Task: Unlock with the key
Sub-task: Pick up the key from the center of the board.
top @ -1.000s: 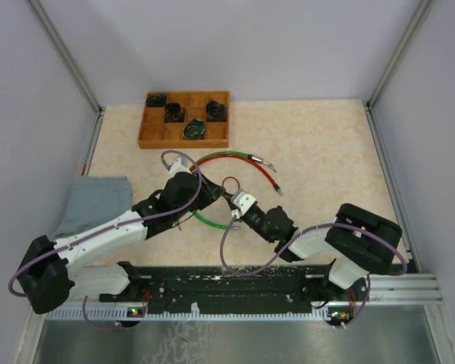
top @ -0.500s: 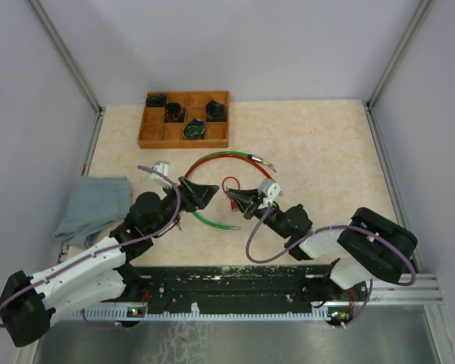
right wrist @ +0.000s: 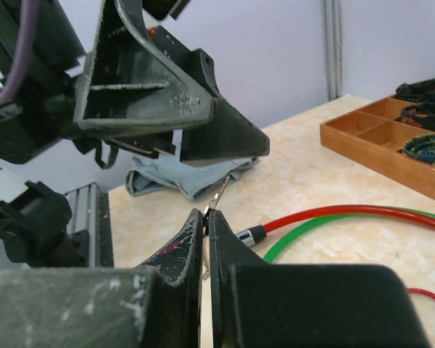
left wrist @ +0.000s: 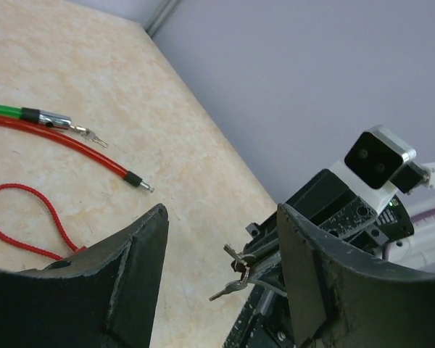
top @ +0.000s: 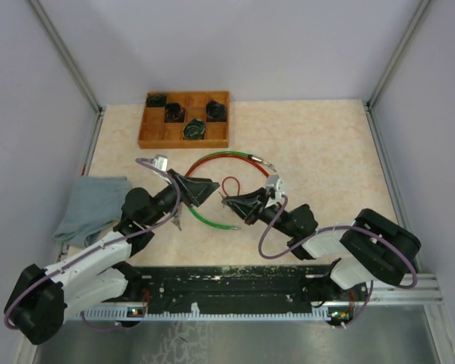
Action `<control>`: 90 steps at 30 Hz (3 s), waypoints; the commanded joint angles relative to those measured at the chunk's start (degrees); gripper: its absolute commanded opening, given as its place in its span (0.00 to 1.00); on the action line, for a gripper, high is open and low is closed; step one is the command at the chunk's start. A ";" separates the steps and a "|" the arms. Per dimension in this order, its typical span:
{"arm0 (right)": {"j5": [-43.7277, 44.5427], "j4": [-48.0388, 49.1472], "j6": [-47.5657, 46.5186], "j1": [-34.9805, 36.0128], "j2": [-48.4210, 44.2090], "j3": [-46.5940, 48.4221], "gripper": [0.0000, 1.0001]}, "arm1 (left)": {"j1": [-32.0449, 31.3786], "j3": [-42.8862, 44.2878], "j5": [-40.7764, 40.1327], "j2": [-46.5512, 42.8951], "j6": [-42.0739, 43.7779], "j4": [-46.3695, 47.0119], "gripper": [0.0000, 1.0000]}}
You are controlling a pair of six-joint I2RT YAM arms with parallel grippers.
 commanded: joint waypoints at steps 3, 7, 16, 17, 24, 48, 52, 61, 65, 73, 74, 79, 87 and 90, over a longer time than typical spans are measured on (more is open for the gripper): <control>-1.47 11.93 3.63 -0.50 -3.56 1.51 0.00 | 0.63 -1.28 7.33 2.09 -3.64 9.51 0.66; -0.12 11.93 4.04 -0.49 -4.20 1.52 0.00 | 0.59 -2.75 9.27 4.14 -6.70 13.98 0.65; 0.96 11.94 5.38 -0.49 -4.75 1.67 0.00 | 0.59 -4.84 12.32 8.12 -10.24 24.69 0.49; 0.93 11.98 5.55 -0.50 -4.66 1.67 0.00 | 0.59 -4.95 12.33 8.16 -10.45 25.26 0.48; 0.40 12.06 7.73 -0.42 -4.08 2.32 0.00 | 0.58 -4.55 12.63 8.78 -11.02 26.16 0.41; -2.28 12.03 13.58 -0.41 -2.67 3.92 0.00 | 0.59 -6.49 11.25 6.75 -10.73 30.18 0.00; -2.38 11.96 12.73 -0.52 -3.84 2.89 0.10 | 0.52 -5.80 11.26 5.36 -7.32 26.37 0.00; -13.39 4.21 17.26 -8.38 -10.35 2.42 0.31 | 0.59 0.85 12.60 -1.98 10.04 4.84 0.00; -20.60 -0.44 14.55 -9.18 -11.79 4.95 0.32 | 0.56 2.60 17.30 -1.85 12.78 4.08 0.00; -27.03 -5.79 10.43 -9.24 -13.08 7.57 0.31 | 0.51 3.25 26.54 -0.21 12.51 10.63 0.00; -27.05 -6.19 9.90 -9.28 -13.20 7.60 0.31 | 0.50 3.14 27.32 0.03 12.19 11.71 0.00; -28.47 -7.70 9.11 -9.29 -12.76 8.89 0.29 | 0.31 2.81 29.38 0.77 10.67 15.21 0.00; -30.85 -2.57 12.05 -9.29 -10.32 9.12 0.22 | -0.27 2.48 29.13 2.02 9.25 18.00 0.00; -31.13 -1.52 12.88 -9.27 -9.62 9.16 0.21 | -0.47 2.44 29.13 2.44 8.86 18.75 0.00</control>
